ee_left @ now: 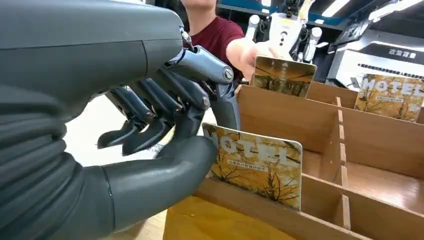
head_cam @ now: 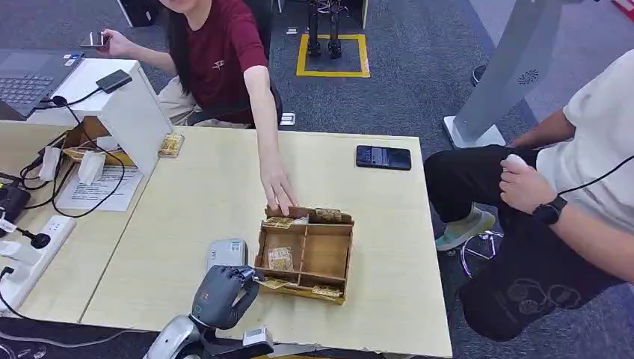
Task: Pass the card to the sensor for recognition and then transmit it.
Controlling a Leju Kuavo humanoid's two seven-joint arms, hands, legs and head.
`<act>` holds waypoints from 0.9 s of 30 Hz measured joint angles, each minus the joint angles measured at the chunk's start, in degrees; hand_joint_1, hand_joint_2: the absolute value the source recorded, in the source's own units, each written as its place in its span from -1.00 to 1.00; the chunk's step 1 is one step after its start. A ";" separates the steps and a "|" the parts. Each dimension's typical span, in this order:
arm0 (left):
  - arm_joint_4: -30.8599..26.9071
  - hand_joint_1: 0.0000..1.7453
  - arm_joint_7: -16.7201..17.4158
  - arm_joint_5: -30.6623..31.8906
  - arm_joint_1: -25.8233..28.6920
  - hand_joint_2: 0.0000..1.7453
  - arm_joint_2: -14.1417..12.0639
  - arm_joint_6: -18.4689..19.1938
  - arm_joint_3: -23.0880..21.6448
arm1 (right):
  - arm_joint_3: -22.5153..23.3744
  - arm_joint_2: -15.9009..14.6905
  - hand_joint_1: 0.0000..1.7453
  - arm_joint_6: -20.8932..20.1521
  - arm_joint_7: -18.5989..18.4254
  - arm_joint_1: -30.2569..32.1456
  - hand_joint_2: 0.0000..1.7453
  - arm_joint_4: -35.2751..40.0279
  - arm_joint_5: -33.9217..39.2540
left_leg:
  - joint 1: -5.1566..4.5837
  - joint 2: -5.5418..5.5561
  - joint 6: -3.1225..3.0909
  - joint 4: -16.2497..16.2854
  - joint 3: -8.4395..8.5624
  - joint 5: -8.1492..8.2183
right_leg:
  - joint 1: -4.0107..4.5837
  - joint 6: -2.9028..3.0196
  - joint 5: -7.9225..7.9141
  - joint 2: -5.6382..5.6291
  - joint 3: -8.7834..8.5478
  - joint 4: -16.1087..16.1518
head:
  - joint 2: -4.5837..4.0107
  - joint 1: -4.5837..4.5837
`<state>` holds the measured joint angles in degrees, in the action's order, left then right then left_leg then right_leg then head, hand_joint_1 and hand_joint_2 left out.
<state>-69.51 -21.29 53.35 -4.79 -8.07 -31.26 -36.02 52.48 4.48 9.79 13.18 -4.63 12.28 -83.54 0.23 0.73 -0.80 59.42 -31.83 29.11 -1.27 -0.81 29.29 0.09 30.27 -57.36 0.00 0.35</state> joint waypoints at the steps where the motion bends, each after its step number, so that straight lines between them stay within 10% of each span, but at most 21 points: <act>1: 0.00 1.00 0.00 -0.02 0.00 1.00 -0.02 0.07 0.00 | 0.00 0.00 -1.00 -0.02 0.02 0.00 1.00 0.00 0.00 | 0.00 0.00 0.00 0.00 0.00 0.00 | 0.00 0.00 0.00 0.00 0.00 0.00 | 0.00 0.00; 11: -0.64 1.00 -2.47 -5.38 0.40 1.00 -0.02 1.42 0.55 | -0.07 0.00 -1.00 0.22 0.07 0.05 1.00 0.00 0.44 | 0.00 -0.02 0.00 0.01 0.01 0.00 | 0.00 0.00 -0.01 -0.02 0.00 0.00 | 0.00 0.00; 27: -18.97 1.00 -3.82 -11.65 0.55 1.00 -2.91 3.41 8.61 | -0.04 0.00 -1.00 0.70 0.42 0.36 1.00 0.00 1.51 | 0.00 -0.01 -0.01 0.00 0.01 -0.03 | 0.00 0.00 -0.01 0.00 -0.01 -0.01 | 0.00 0.02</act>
<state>-88.48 -25.11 41.70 -4.25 -10.97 -27.85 -27.41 52.43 4.48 10.49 13.60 -4.27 12.28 -82.03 0.23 0.73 -0.81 59.43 -31.82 29.08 -1.27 -0.80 29.28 0.09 30.27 -57.37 0.00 0.37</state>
